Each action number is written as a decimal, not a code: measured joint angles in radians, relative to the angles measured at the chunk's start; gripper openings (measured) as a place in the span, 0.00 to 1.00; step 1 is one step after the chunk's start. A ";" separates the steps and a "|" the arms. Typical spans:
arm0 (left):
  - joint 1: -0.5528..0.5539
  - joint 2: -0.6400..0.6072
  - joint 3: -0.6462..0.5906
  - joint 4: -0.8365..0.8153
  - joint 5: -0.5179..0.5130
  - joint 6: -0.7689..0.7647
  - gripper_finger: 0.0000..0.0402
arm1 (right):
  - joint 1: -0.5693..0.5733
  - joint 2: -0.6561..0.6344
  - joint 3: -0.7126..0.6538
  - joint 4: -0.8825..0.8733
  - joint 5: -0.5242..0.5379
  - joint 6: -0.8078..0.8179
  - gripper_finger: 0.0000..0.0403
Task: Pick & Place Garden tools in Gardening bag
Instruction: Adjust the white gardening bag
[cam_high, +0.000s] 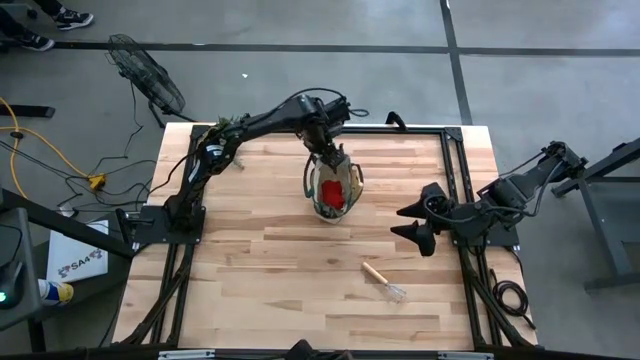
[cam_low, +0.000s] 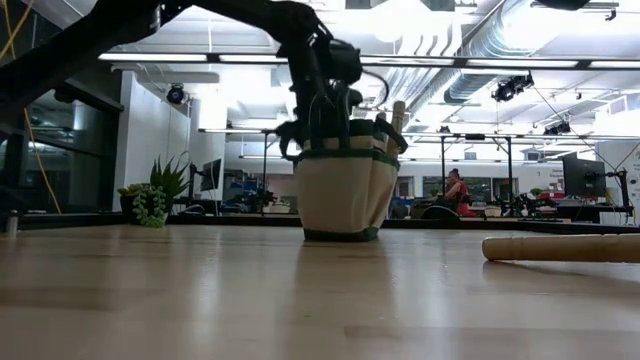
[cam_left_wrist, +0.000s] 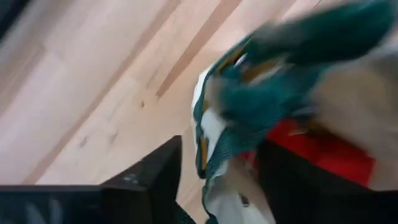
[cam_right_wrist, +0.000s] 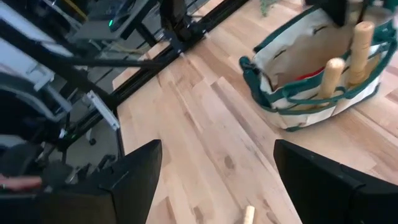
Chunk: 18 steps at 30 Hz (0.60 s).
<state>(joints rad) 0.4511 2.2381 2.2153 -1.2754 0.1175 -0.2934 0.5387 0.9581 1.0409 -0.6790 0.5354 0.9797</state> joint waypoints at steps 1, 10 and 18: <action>0.000 -0.001 0.021 -0.004 -0.002 0.006 0.50 | 0.000 0.000 0.000 0.001 -0.013 -0.008 0.75; 0.000 -0.063 0.121 -0.094 -0.078 0.096 0.59 | -0.010 0.000 0.000 0.010 -0.029 -0.080 0.75; -0.037 -0.212 0.121 -0.071 -0.071 0.130 0.59 | -0.090 0.000 0.000 0.137 0.031 -0.120 0.75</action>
<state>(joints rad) 0.4138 2.0264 2.3363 -1.3466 0.0467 -0.1630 0.4487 0.9581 1.0409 -0.5418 0.5664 0.8602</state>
